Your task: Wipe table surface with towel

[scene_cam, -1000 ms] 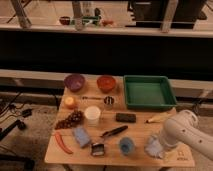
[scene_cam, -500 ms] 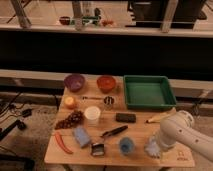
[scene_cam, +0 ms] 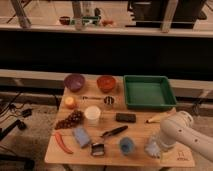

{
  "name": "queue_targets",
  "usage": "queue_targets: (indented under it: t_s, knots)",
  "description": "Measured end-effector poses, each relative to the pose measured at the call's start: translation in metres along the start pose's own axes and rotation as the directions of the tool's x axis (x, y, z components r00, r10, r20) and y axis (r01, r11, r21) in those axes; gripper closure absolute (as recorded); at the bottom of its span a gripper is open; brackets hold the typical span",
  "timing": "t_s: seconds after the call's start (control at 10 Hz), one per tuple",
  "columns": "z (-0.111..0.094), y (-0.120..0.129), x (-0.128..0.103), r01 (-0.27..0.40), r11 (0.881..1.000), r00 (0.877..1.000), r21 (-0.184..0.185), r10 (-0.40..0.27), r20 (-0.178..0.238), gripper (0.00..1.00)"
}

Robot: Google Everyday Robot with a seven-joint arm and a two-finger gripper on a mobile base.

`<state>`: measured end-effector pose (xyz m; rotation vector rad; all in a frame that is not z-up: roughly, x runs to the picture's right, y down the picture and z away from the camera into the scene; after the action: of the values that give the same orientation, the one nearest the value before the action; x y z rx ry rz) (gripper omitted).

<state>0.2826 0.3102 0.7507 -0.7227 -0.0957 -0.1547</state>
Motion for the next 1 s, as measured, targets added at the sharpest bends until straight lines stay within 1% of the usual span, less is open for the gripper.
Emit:
queue_targets:
  t_s: [0.3, 0.4, 0.5, 0.6, 0.7, 0.8, 0.9, 1.0]
  knots:
    - [0.002, 0.0, 0.002, -0.005, 1.0, 1.0, -0.002, 0.005, 0.009, 0.2]
    - [0.003, 0.0, 0.003, -0.006, 1.0, 1.0, -0.003, 0.006, 0.012, 0.22]
    - [0.003, 0.0, 0.003, -0.005, 1.0, 1.0, -0.005, 0.005, 0.015, 0.3]
    - [0.005, 0.001, 0.003, -0.006, 1.0, 1.0, -0.008, 0.006, 0.018, 0.41]
    - [0.007, 0.002, 0.003, -0.005, 1.0, 1.0, -0.012, 0.005, 0.021, 0.45]
    - [0.009, 0.002, 0.002, -0.002, 1.0, 1.0, -0.017, 0.003, 0.023, 0.52]
    - [0.011, 0.002, 0.002, 0.0, 1.0, 1.0, -0.021, 0.001, 0.026, 0.62]
    - [0.013, 0.002, 0.002, 0.0, 1.0, 1.0, -0.024, 0.001, 0.029, 0.7]
